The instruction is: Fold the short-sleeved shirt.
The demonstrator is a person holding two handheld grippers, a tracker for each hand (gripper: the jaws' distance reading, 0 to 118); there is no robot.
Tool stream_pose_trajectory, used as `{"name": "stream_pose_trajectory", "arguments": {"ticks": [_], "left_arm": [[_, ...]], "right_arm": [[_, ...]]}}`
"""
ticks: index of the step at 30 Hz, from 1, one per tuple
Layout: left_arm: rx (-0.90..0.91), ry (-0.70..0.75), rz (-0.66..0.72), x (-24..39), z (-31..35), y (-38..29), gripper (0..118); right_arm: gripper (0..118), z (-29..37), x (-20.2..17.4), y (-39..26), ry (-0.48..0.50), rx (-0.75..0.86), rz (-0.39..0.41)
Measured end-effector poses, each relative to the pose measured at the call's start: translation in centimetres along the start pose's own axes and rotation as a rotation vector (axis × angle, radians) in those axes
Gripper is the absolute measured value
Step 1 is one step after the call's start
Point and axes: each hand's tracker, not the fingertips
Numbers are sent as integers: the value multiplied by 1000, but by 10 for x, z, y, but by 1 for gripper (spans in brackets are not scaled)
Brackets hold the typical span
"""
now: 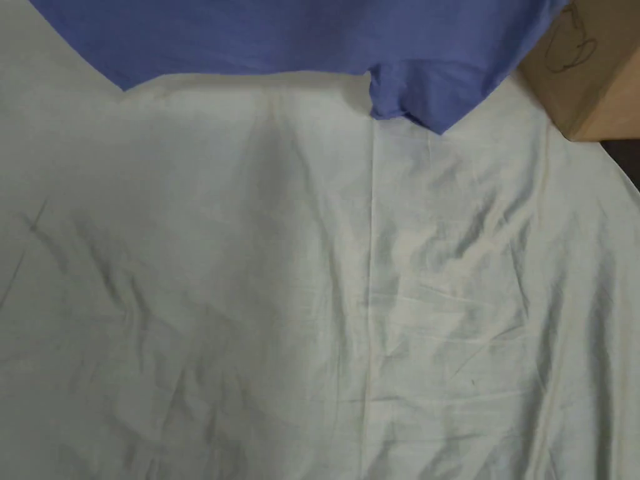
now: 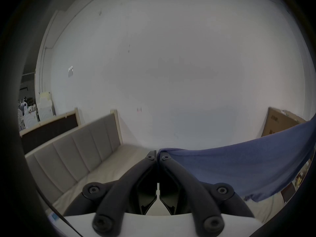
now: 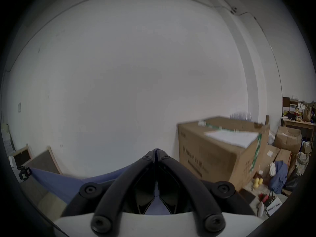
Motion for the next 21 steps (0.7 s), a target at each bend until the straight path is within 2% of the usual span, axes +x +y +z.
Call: {"name": "stream_pose_trajectory", "arguments": {"ticks": [3, 7, 13, 15, 18, 21], "left_arm": [[-96, -10, -20, -4, 4, -54, 0], [-222, -32, -17, -18, 24, -135, 0], [-368, -102, -10, -51, 88, -242, 0], [-418, -122, 6, -65, 112, -276, 0], [-434, -153, 22, -87, 153, -319, 0], [-473, -196, 79, -111, 187, -359, 0]], "right_arm": [[0, 1, 12, -56, -9, -119, 0], [0, 21, 37, -145, -29, -275, -80], [0, 73, 79, -259, -43, -470, -110], [0, 99, 91, -292, -27, -528, -102], [0, 135, 106, -330, -4, -597, -48], [0, 177, 127, -362, 5, -620, -67]]}}
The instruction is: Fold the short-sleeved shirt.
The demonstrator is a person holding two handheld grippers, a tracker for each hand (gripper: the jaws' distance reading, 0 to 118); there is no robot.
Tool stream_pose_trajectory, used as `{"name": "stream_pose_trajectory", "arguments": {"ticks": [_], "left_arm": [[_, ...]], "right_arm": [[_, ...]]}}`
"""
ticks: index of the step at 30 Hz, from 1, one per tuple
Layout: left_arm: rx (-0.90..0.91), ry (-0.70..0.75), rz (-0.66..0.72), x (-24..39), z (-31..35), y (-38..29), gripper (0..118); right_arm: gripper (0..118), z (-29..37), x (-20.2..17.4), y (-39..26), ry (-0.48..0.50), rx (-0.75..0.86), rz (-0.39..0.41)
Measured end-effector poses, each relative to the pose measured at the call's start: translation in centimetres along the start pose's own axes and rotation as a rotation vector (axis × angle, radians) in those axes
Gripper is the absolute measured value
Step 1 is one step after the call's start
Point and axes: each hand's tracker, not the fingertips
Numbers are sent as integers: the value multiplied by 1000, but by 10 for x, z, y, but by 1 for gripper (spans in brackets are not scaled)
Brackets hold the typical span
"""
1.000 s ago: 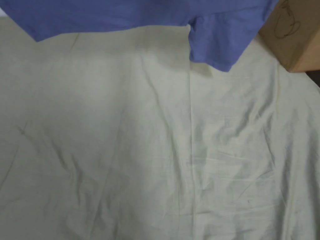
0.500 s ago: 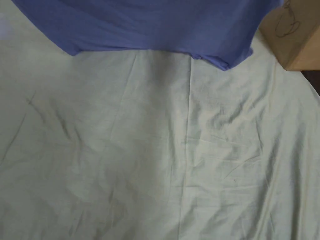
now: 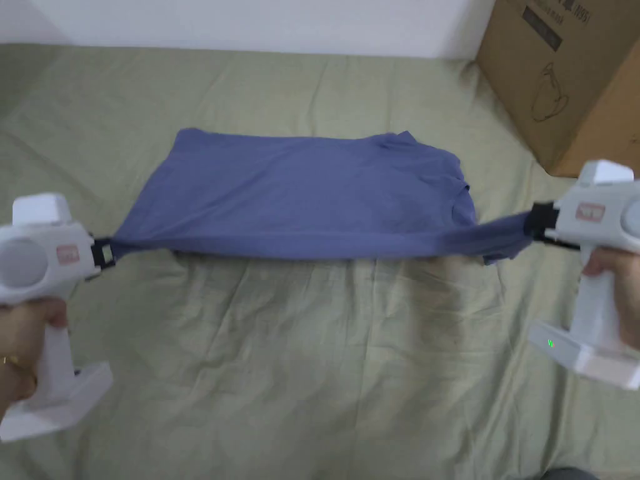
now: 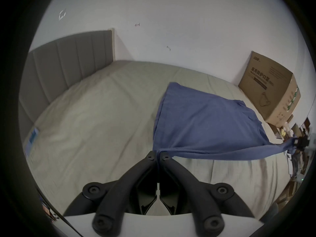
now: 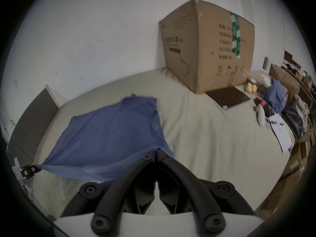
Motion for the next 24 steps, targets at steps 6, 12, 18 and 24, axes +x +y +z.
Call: {"name": "stream_pose_trajectory", "arguments": {"ticks": [6, 12, 18, 24], "left_arm": [[-38, -22, 1, -22, 38, -74, 0], [-95, -39, 67, -33, 73, -116, 0], [-186, 22, 72, -32, 75, -118, 63], [-3, 51, 126, -46, 109, -89, 113]], "right_arm": [[0, 50, 38, -82, 23, -28, -25], [0, 82, 58, -137, 33, -63, 0], [17, 87, 58, -160, 48, -112, -29], [114, 124, 48, -127, 16, -30, 121]]}}
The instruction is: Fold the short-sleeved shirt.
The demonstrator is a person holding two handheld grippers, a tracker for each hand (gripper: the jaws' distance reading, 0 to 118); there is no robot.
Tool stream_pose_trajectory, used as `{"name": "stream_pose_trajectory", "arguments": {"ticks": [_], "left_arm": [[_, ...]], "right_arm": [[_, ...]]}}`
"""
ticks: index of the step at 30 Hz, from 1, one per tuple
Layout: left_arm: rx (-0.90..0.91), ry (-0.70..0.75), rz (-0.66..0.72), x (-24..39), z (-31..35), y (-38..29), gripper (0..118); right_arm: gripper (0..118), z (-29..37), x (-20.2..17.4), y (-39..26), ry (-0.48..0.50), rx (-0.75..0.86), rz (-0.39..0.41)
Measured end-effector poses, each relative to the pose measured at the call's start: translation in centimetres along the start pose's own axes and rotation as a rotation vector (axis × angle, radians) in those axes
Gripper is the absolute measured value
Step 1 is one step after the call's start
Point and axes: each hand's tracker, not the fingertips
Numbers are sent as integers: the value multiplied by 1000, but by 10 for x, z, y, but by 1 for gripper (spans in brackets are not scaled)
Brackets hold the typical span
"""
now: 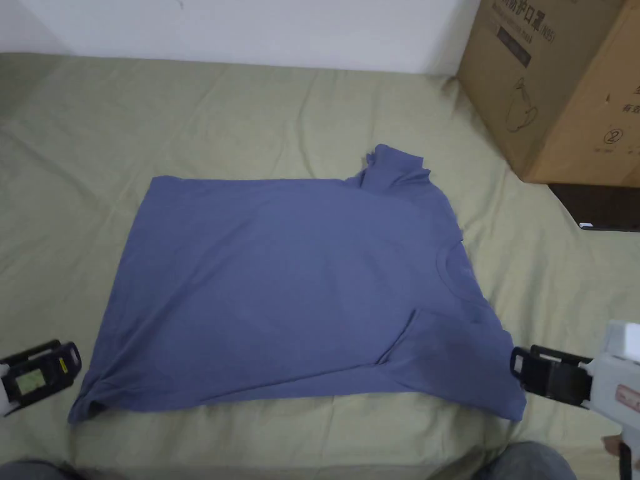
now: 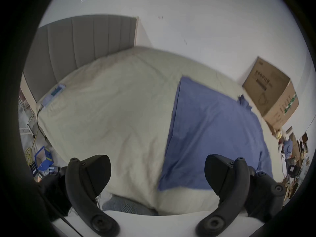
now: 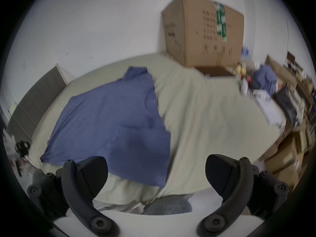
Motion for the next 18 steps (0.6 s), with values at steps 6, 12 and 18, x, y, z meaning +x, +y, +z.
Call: {"name": "stream_pose_trajectory", "arguments": {"ticks": [6, 12, 18], "left_arm": [[267, -94, -127, 46, 48, 33, 113], [547, -16, -337, 98, 69, 20, 109], [535, -93, -325, 112, 63, 13, 12]], "right_arm": [[114, 52, -41, 45, -46, 330, 121], [114, 66, -80, 50, -24, 506, 144], [50, 52, -94, 44, 82, 490, 104]]}}
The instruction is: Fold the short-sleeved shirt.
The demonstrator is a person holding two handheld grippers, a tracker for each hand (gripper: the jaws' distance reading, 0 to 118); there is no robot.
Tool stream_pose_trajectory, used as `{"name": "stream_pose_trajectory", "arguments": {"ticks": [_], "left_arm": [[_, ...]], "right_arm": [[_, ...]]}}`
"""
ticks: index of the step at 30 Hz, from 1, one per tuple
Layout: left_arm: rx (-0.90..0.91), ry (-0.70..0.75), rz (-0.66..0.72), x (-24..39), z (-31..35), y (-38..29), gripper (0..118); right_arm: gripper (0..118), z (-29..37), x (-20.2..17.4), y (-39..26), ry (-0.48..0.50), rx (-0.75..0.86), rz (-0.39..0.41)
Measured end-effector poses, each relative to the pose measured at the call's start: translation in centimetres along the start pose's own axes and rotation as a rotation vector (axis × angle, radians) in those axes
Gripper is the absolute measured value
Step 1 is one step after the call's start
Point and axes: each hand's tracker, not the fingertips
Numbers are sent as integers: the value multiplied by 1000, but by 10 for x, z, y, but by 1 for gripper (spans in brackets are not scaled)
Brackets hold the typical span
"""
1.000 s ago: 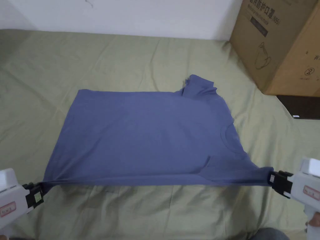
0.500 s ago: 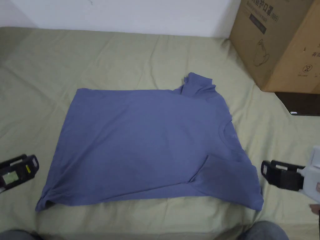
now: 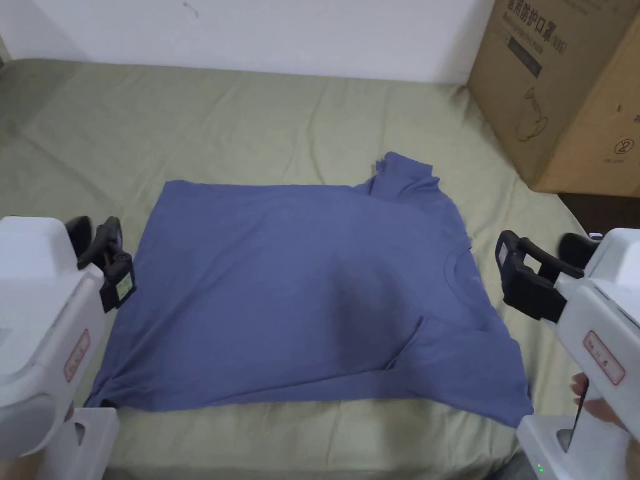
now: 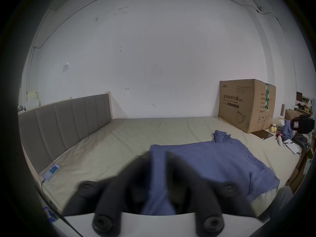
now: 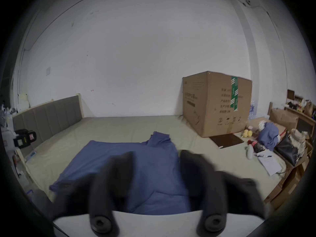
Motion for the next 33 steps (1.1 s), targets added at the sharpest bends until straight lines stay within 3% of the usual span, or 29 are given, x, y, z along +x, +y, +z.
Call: {"name": "stream_pose_trajectory", "arguments": {"ticks": [1, 2, 14, 16, 17, 18, 19, 20, 27, 31, 32, 33], "left_arm": [[-1, -6, -1, 1, -3, -3, 0], [-2, -10, -6, 5, -2, -4, 0], [-125, -54, 11, 1, -16, -4, 0], [-225, -90, 60, -9, -27, -1, 28], [-303, -101, 75, -13, -33, -1, 56], [-364, -91, 63, -17, -39, -2, 94], [-412, -83, 39, -20, -44, -5, 114], [-468, -74, 25, -24, -50, -10, 118], [-825, -25, 95, -59, -76, -69, 118], [-953, 25, 68, -71, -87, -105, 117], [-951, 34, 72, -72, -89, -110, 111], [-943, 32, 76, -72, -88, -114, 95]], "right_arm": [[22, -2, -2, -2, -1, 3, -2], [0, -4, -7, -4, -13, 5, -2], [0, -14, -14, -12, 26, -23, 3], [0, -14, -16, -13, 30, -28, 8], [0, -15, -15, -14, 30, -33, 4], [0, -17, -14, -15, 33, -41, -1], [0, -17, -14, -16, 34, -45, -5], [0, -17, -16, -16, 29, -51, -8], [0, -22, -12, -26, 22, -94, -15], [0, -22, -12, -29, 16, -114, -16], [0, -22, -13, -30, 12, -117, -18], [0, -22, -13, -30, 8, -122, -19]]}}
